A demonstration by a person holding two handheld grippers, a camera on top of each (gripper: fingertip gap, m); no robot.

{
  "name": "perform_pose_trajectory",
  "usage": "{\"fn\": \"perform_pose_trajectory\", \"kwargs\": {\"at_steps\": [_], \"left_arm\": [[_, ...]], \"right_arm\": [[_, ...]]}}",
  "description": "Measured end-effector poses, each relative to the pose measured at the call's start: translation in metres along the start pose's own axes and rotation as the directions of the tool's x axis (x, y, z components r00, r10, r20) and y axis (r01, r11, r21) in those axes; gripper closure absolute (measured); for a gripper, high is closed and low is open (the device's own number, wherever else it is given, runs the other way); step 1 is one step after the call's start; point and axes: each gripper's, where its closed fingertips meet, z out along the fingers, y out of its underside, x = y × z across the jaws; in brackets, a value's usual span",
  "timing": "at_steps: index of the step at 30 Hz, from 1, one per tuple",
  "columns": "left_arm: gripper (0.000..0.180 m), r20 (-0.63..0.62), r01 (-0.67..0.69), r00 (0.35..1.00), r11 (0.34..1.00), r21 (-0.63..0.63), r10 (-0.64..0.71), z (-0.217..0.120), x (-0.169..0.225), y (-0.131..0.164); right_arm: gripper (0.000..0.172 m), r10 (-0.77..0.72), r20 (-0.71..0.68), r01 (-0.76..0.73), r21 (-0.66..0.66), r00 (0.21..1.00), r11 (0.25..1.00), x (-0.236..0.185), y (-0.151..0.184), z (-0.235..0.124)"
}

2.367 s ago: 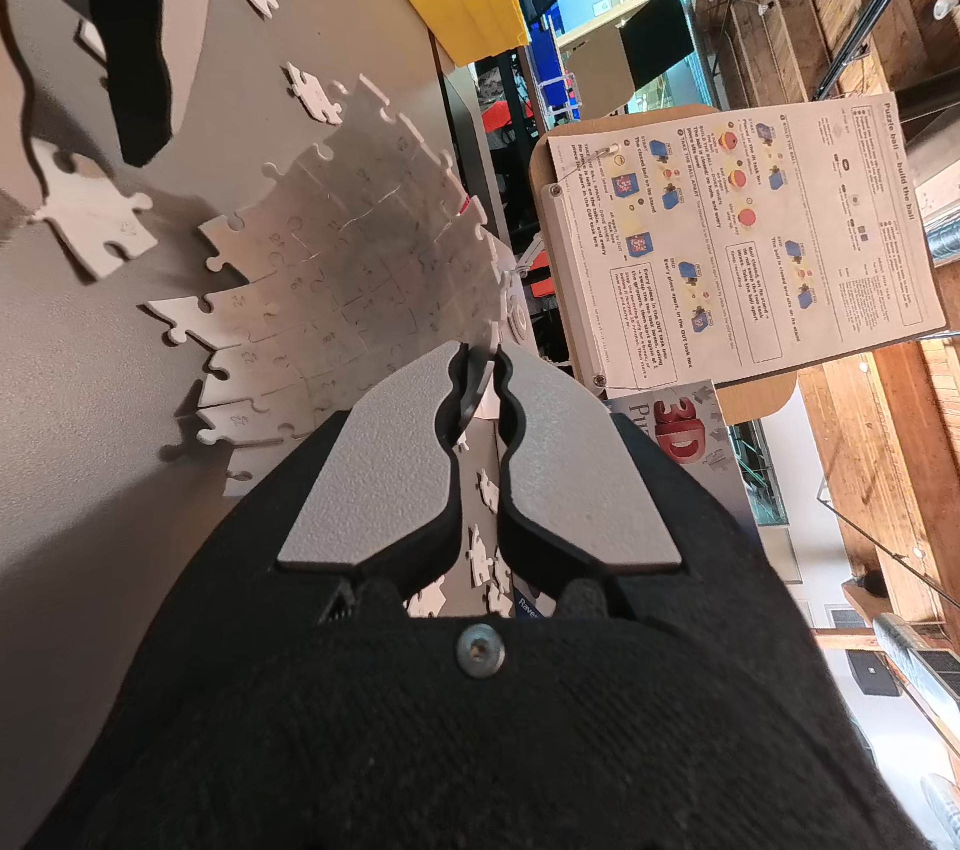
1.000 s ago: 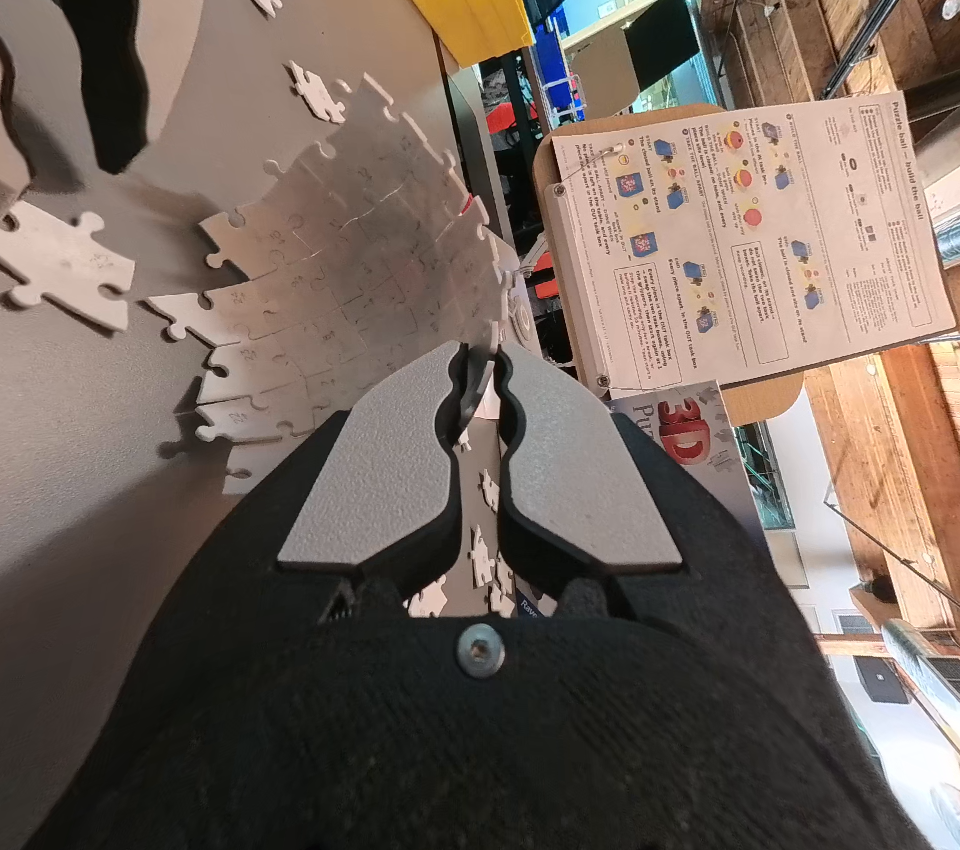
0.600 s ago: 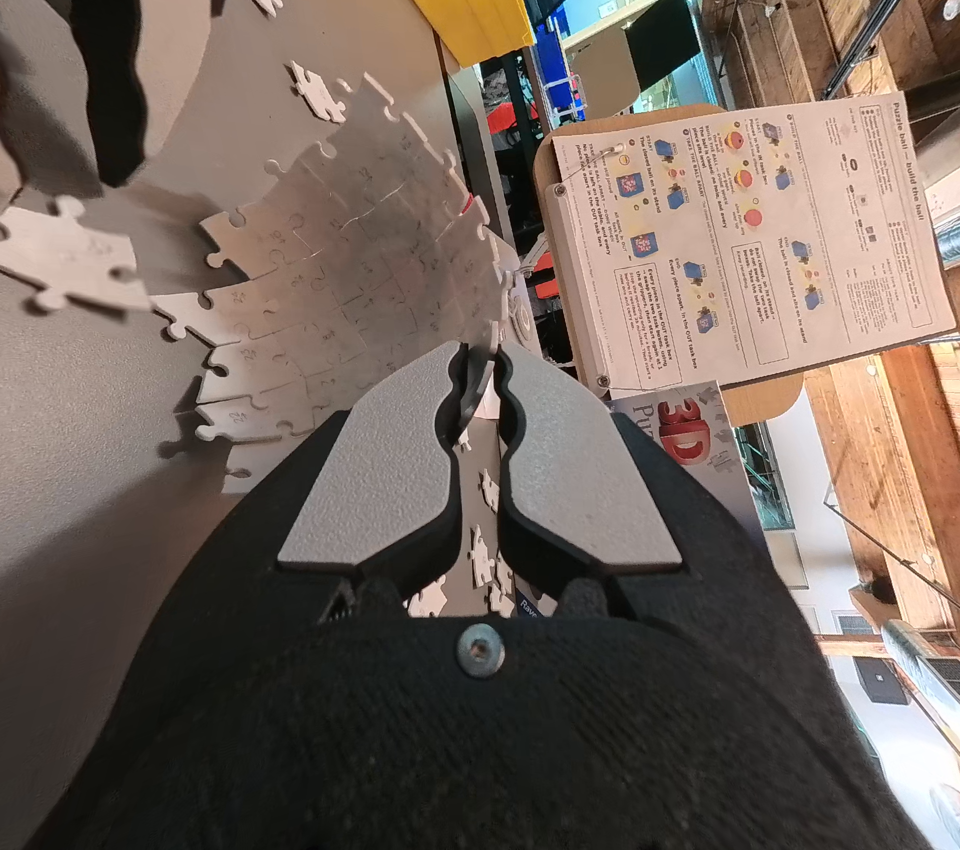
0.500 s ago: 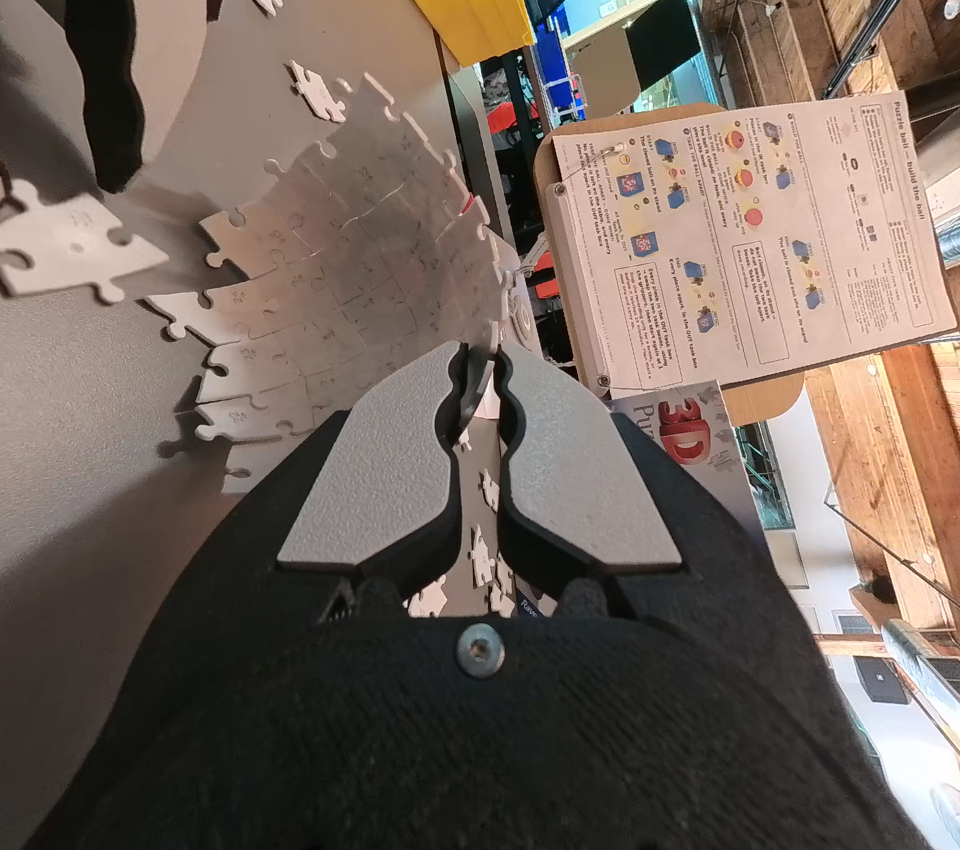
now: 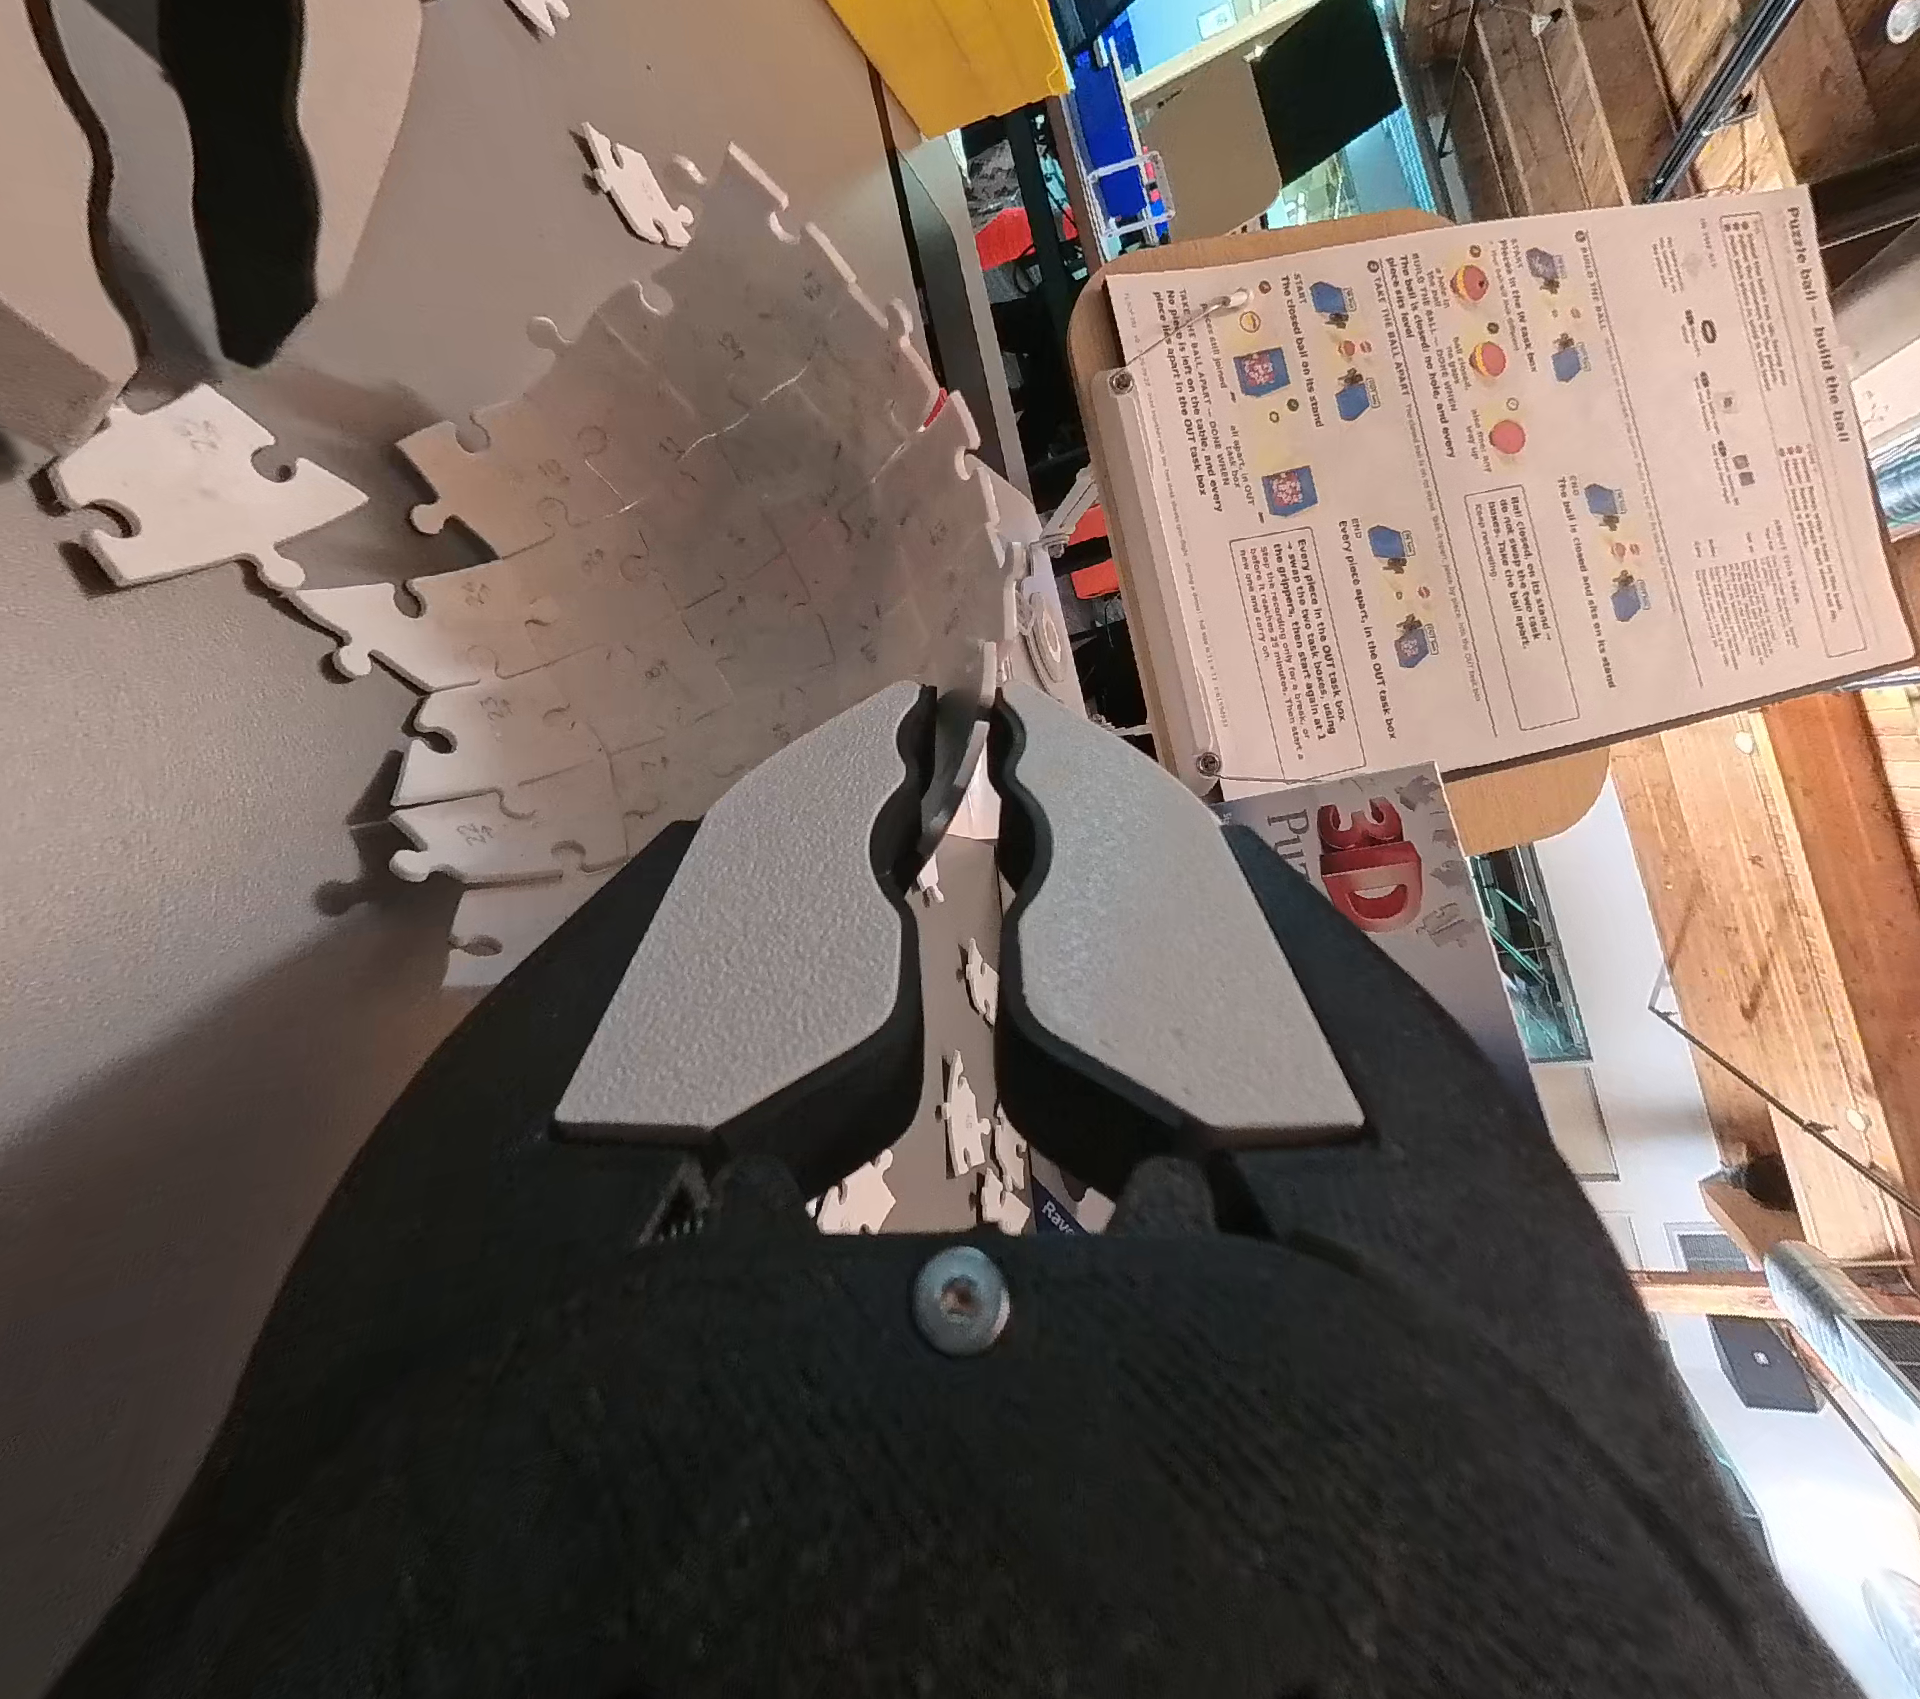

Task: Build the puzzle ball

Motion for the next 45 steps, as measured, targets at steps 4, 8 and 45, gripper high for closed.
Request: {"fn": "perform_pose_trajectory", "kwargs": {"at_steps": [4, 8, 45], "left_arm": [[0.153, -0.008, 0.021, 1.0, 1.0, -0.013, -0.021, 0.0, 0.003, 0.0], [0.153, -0.007, 0.056, 0.998, 0.998, -0.033, -0.056, 0.0, 0.004, 0.001], [0.145, 0.108, 0.223, 0.969, 0.975, 0.002, -0.222, 0.009, -0.005, -0.003]], "right_arm": [[0.163, 0.001, 0.001, -0.001, 0.0, 1.0, 1.0, 0.0, 0.0, 0.0], [0.163, -0.002, -0.001, 0.002, -0.001, 1.0, 1.0, 0.0, 0.0, 0.0], [0.163, -0.145, -0.086, 0.146, 0.01, 0.986, 0.989, 0.001, -0.014, -0.003]]}}
